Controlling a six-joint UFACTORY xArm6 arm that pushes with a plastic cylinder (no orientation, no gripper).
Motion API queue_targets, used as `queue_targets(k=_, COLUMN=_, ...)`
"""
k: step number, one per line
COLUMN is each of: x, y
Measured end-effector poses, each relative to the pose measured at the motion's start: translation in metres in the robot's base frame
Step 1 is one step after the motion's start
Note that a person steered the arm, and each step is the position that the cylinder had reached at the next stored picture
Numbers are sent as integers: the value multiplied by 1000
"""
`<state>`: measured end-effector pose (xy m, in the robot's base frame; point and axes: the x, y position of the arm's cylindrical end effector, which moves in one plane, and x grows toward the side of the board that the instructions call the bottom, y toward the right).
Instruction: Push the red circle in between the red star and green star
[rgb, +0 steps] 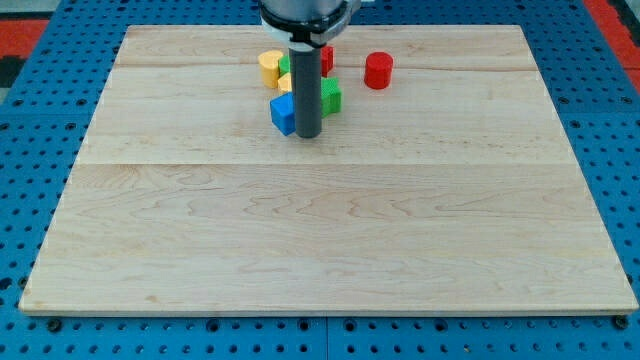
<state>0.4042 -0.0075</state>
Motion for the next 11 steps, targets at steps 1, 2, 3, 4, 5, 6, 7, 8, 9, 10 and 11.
queue_targets(k=1, x=-3, y=90)
queue_targets(k=2, x=-34, y=173)
queue_targets(k=3, x=-66, y=173)
queue_targets(k=4, x=-105, y=173)
queue_targets(k=5, x=-134, y=168)
queue_targets(k=6, x=-127, y=124)
queue_targets(k=7, x=-122, y=76)
queue_targets(k=8, x=-114, y=68)
queue_targets(k=9, x=-114, y=63)
queue_targets(k=10, x=-114, y=51)
queue_targets(k=11, x=-130, y=50)
